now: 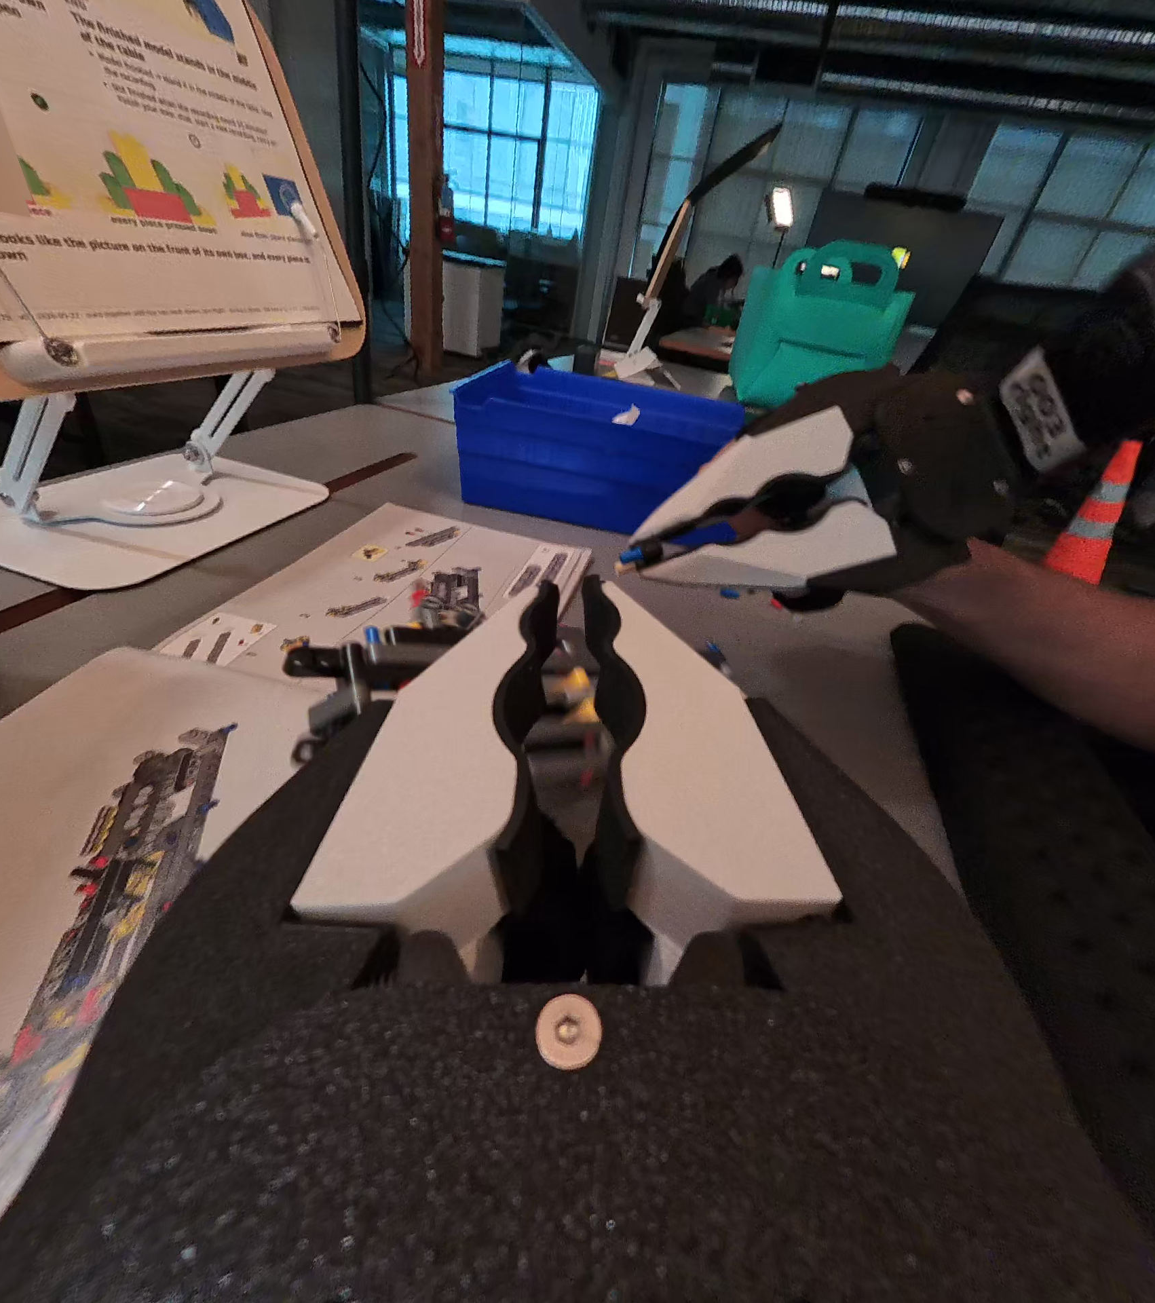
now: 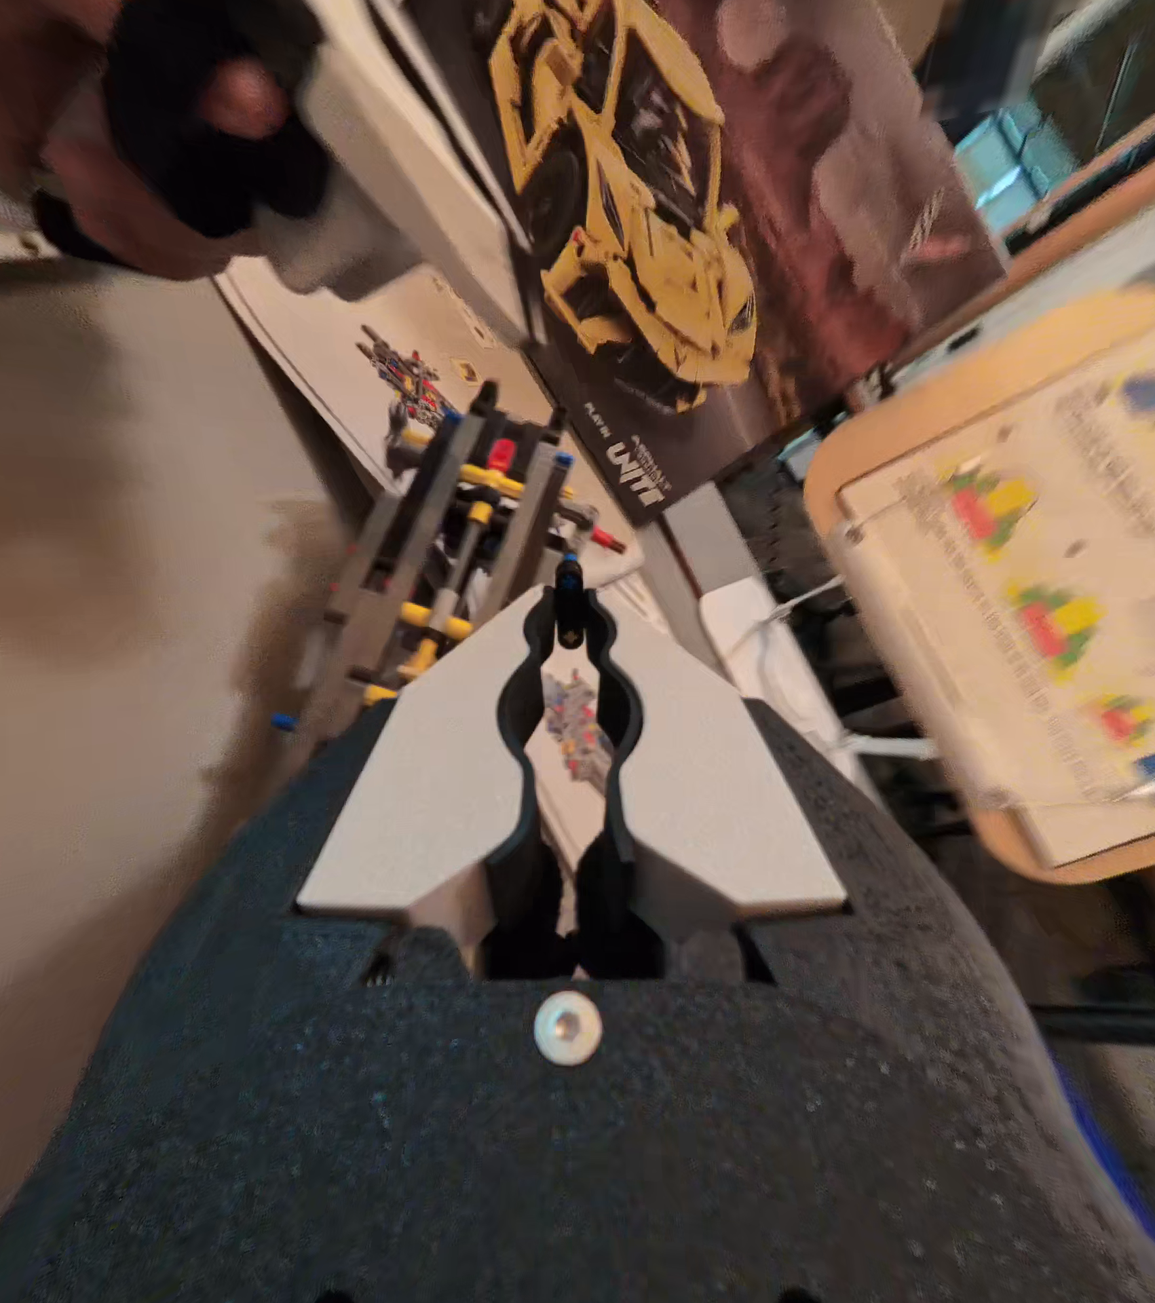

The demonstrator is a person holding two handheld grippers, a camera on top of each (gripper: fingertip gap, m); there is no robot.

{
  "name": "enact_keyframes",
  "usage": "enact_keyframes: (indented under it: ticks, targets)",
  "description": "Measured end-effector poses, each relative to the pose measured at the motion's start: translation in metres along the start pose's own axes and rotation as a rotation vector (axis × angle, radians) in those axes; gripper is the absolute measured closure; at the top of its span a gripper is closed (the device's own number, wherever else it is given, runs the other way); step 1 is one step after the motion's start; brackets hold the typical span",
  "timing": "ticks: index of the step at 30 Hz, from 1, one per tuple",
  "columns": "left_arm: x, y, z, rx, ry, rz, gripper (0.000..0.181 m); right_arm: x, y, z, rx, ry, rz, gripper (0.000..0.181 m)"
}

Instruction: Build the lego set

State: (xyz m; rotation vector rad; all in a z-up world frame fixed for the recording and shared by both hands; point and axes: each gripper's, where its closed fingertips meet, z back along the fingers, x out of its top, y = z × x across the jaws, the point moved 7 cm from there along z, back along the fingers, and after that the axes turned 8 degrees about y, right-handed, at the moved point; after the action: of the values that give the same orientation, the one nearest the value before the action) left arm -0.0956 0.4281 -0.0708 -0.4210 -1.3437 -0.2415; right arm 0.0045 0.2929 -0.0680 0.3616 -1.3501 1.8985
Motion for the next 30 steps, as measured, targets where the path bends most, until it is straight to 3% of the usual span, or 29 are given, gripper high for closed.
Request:
enact_keyframes:
  ticks: [3, 5, 8, 11, 17, 24, 30]
  targets:
    - [-0.015, 0.007, 0.014, 0.077, 0.094, 0.013, 0.178, -0.014, -0.009, 0.001, 0.043, -0.022, -0.154, 0.174]
    - [-0.022, 0.01, 0.019, 0.087, 0.157, 0.055, 0.169, -0.027, -0.022, -0.004, 0.192, -0.101, -0.401, 0.175]
    - [-0.027, 0.011, 0.02, 0.145, 0.213, 0.028, 0.163, -0.059, -0.037, -0.017, 0.355, -0.038, -0.593, 0.175]
    - [-0.019, 0.001, 0.012, 0.174, 0.245, -0.044, 0.162, -0.066, -0.056, -0.011, 0.593, -0.232, -0.98, 0.175]
    - [-0.021, -0.014, -0.007, 0.275, 0.331, -0.231, 0.162, -0.062, -0.051, -0.011, 0.745, -0.276, -1.131, 0.175]
    - [-0.024, -0.002, 0.004, 0.32, 0.319, -0.195, 0.16, -0.07, -0.05, -0.015, 0.651, -0.211, -1.125, 0.175]
    - [-0.02, 0.007, 0.02, 0.423, 0.246, -0.228, 0.159, -0.091, -0.065, -0.017, 0.366, -0.124, -1.09, 0.175]
